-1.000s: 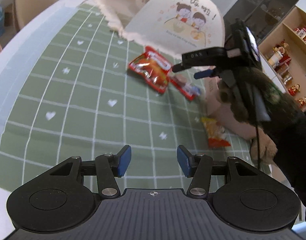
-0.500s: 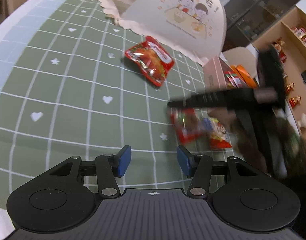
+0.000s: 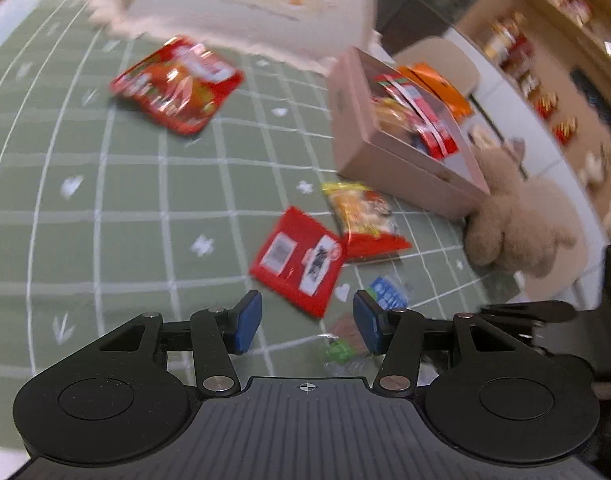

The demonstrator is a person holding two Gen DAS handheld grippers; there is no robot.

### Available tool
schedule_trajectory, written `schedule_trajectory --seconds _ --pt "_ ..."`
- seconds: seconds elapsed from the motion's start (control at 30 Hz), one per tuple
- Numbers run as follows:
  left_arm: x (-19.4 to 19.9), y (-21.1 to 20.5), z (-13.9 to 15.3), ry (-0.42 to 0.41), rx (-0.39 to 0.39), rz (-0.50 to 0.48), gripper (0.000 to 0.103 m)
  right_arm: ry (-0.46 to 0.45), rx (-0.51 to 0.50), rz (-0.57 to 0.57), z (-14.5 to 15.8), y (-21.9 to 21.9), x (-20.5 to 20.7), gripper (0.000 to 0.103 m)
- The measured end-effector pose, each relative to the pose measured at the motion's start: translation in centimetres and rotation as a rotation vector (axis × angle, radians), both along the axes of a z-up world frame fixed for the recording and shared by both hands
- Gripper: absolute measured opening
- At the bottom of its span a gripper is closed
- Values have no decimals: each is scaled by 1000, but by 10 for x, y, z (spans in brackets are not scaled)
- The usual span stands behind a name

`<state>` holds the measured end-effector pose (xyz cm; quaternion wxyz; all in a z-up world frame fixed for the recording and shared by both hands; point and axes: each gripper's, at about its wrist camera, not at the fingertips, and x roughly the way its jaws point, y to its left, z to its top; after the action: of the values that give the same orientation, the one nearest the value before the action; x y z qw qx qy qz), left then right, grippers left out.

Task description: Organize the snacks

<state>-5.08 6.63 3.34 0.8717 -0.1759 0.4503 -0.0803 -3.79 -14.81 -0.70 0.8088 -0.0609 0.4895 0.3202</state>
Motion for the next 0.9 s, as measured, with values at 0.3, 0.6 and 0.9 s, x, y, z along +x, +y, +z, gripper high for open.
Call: schedule_trajectory --seconds 0.3,0.6,0.9 --pt "33 -53 -14 -25 342 -184 56 -47 -36 -185 -19 -38 -12 65" --pt "47 -61 -23 6 449 -249 66 -164 -90 -169 -31 -31 -34 86" --pt "59 -53 -22 18 395 -179 67 -190 -62 -206 -39 -28 -33 101"
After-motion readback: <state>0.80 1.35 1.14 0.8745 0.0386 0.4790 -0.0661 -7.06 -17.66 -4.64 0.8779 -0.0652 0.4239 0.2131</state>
